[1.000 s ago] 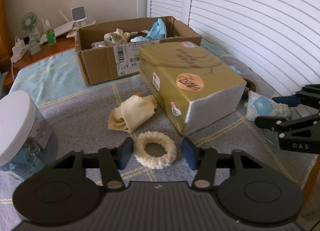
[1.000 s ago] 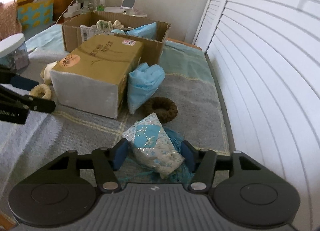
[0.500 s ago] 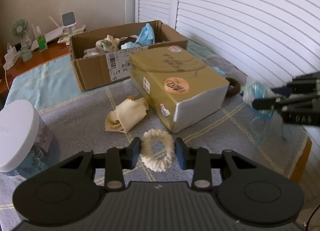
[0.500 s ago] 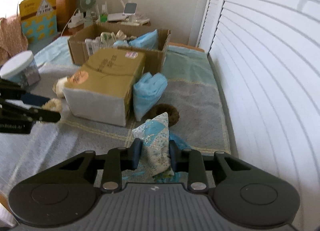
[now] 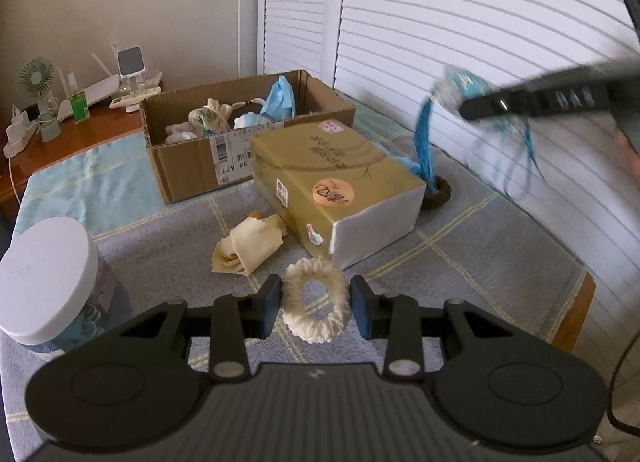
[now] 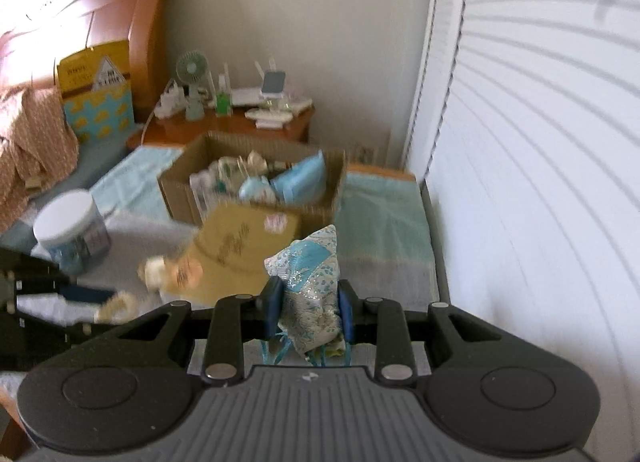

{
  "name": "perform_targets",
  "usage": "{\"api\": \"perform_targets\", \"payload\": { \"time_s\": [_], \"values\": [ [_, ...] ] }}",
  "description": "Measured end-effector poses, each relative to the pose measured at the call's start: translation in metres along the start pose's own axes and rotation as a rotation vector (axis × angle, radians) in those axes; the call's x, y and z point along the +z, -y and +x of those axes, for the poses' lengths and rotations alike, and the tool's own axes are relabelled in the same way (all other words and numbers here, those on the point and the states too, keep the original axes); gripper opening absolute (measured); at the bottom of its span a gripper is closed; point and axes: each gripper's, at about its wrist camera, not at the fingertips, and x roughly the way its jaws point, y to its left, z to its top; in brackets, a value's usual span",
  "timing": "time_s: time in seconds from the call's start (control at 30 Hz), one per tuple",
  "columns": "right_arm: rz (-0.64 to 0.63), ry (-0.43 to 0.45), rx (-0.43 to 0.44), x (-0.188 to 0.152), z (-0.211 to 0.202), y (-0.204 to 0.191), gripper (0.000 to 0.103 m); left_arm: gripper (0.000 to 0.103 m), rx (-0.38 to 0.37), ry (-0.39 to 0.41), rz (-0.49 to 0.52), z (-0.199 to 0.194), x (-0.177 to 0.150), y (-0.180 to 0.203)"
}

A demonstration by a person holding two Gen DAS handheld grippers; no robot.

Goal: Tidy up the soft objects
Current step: 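Carry the blue patterned pouch into the box and open the right tool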

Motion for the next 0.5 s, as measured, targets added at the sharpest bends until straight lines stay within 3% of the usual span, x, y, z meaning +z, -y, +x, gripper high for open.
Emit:
{"api": "perform_targets", "payload": {
  "time_s": [0.2,0.5],
  "values": [
    [-0.041,0.045,0.041,0.039,0.009,-0.004,0.034,0.036,-0.007,0.013,-0.012,-0.005,-0.003,-0.004],
    [-0.123,0.044,0.116,0.09,0.05,-0.025,0.034,0.036,-0.015,0.028,-0.041,-0.008,-0.004,-0.012]
  ]
}}
